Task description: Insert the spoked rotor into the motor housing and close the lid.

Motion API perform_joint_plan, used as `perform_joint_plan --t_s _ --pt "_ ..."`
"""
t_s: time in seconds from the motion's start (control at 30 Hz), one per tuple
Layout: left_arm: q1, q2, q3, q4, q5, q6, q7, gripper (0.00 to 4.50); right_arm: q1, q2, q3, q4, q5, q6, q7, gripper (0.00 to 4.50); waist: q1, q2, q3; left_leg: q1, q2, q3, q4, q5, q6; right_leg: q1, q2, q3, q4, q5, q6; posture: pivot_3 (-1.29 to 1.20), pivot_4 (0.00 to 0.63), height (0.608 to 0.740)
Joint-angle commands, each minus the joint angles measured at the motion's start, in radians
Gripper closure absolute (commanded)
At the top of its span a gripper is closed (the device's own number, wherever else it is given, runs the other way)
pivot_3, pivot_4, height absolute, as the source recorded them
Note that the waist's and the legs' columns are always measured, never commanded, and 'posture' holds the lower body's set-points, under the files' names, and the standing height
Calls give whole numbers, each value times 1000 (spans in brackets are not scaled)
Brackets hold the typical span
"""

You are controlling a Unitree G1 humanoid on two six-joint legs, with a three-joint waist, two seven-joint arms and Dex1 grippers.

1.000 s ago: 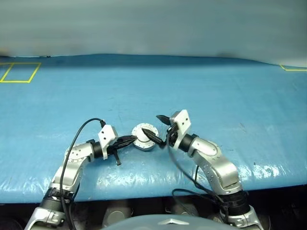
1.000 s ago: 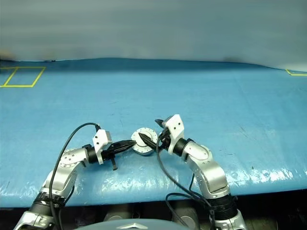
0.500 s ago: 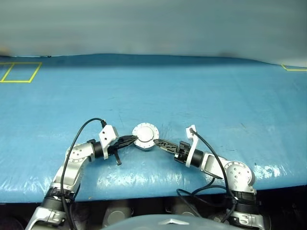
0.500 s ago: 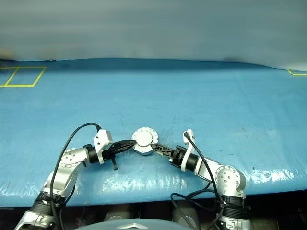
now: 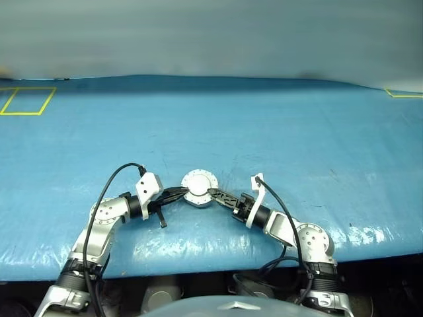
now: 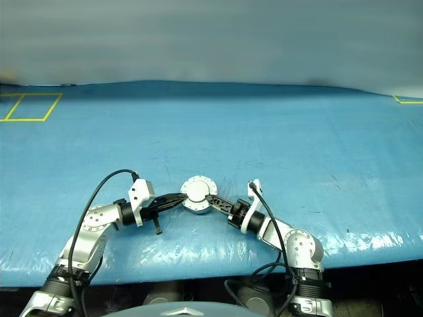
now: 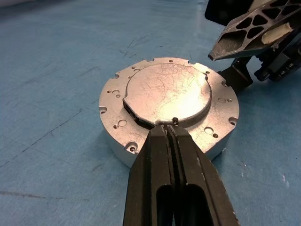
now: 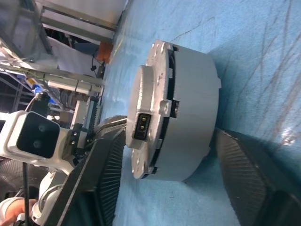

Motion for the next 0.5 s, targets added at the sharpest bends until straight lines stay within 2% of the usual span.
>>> perform_joint_plan --t_s 0.03,0.1,0.13,0.4,0.5 --pt "10 1 -20 18 27 18 10 4453 16 10 25 17 -19 -16 6 2575 -1 0 0 0 0 0 0 0 0 0 0 0 0 0 0 0 150 740" --pt "9 0 -19 20 27 18 8 4453 16 13 33 19 -20 -19 5 3135 -1 -1 -1 0 0 0 0 0 0 0 -1 0 0 0 0 0 150 740" --pt "8 -1 -20 20 26 19 6 4453 16 13 36 19 -21 -19 3 3227 -1 -1 -1 1 1 0 0 0 0 0 -3 0 0 0 0 0 150 740" --pt "5 -10 -7 23 14 8 5 4453 10 30 45 11 -33 -39 -23 3227 -3 -1 -1 0 1 0 0 0 0 0 -4 0 0 0 0 0 150 740" --pt "19 -16 27 -55 -60 45 -9 4453 15 38 59 -15 -42 -49 -32 3227 -4 -1 -1 0 1 0 0 0 0 0 -5 0 0 0 0 0 150 740"
